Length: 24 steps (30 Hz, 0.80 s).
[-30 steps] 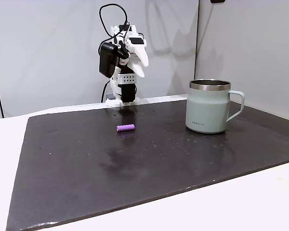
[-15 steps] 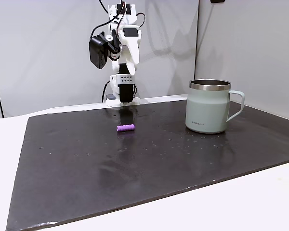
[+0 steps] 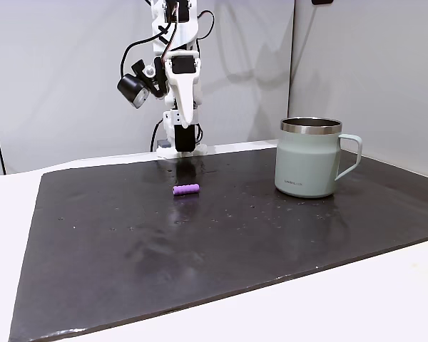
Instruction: Grasp a pengrip and put it in the cup.
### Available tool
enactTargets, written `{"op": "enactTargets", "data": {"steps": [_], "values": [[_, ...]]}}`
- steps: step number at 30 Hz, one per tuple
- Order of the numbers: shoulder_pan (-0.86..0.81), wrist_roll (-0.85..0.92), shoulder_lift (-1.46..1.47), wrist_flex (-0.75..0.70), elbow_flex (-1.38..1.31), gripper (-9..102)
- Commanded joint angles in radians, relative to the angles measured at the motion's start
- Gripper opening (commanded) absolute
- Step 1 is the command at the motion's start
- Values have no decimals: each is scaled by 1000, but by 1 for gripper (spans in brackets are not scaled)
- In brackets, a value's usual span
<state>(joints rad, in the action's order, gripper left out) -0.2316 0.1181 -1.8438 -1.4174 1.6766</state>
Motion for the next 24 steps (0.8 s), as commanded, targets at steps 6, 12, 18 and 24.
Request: {"op": "enactTargets", "data": {"steps": [6, 12, 18, 24], "values": [[-29, 72, 192, 28, -146, 27], [-34, 123, 301, 91, -147, 27], [-58, 141, 399, 100, -201, 27], [-72, 153, 505, 95, -281, 27]]}}
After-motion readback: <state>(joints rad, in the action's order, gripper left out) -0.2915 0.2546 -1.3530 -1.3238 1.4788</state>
